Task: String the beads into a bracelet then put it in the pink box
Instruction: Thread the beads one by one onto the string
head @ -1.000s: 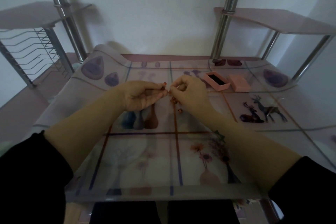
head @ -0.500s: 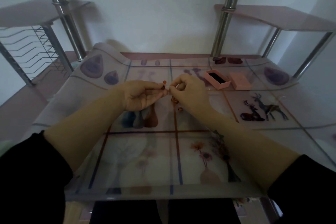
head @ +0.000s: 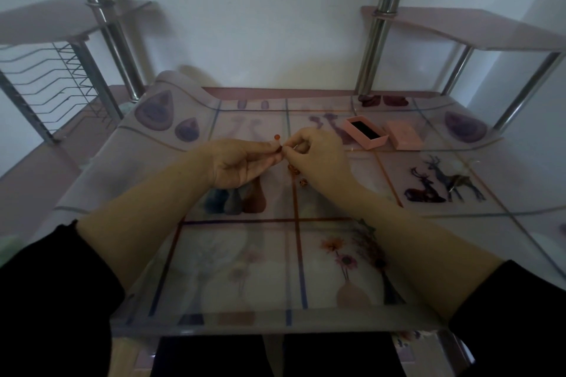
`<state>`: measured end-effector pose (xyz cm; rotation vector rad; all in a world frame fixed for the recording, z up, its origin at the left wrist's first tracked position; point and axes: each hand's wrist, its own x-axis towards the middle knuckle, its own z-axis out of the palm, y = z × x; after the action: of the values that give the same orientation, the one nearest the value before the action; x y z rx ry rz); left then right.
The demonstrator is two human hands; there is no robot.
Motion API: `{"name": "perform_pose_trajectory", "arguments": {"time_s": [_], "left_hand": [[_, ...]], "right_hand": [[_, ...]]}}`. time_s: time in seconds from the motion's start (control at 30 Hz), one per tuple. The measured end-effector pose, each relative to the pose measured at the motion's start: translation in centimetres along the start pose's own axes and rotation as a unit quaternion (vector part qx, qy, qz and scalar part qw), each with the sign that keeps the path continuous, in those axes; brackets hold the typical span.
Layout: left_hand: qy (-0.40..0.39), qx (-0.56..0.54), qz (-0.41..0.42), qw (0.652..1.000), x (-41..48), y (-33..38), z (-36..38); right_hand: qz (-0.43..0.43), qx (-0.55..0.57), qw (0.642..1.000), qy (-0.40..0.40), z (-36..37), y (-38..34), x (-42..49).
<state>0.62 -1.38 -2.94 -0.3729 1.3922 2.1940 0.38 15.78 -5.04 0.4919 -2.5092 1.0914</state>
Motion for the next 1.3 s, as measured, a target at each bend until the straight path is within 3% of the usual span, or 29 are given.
{"name": "perform_pose_trajectory", "arguments": {"time_s": [0.27, 0.5, 0.67, 0.93, 1.3], "left_hand": [[0.017, 0.030, 0.022, 0.999, -0.3, -0.1, 0.2], [0.010, -0.008, 0.030, 0.999, -0.9, -0.1, 0.8], [0.053, 0.109, 0.106, 0.987, -0.3, 0.0, 1.1], [0.082, 0.195, 0.196, 0.957, 0.3, 0.8, 2.2], [0.146, 0.286, 0.251, 0.913, 2.2, 0.1, 2.4]], "right_hand": [[0.018, 0.050, 0.998, -0.017, -0.3, -0.3, -0.6], [0.030, 0.083, 0.996, -0.025, -0.7, -0.6, -0.6], [0.052, 0.083, 0.994, -0.040, -0.7, -0.4, -0.5], [0.119, 0.286, 0.945, -0.101, -1.4, -1.3, 0.3], [0.148, 0.243, 0.958, -0.050, -1.4, 0.1, 0.9]]}}
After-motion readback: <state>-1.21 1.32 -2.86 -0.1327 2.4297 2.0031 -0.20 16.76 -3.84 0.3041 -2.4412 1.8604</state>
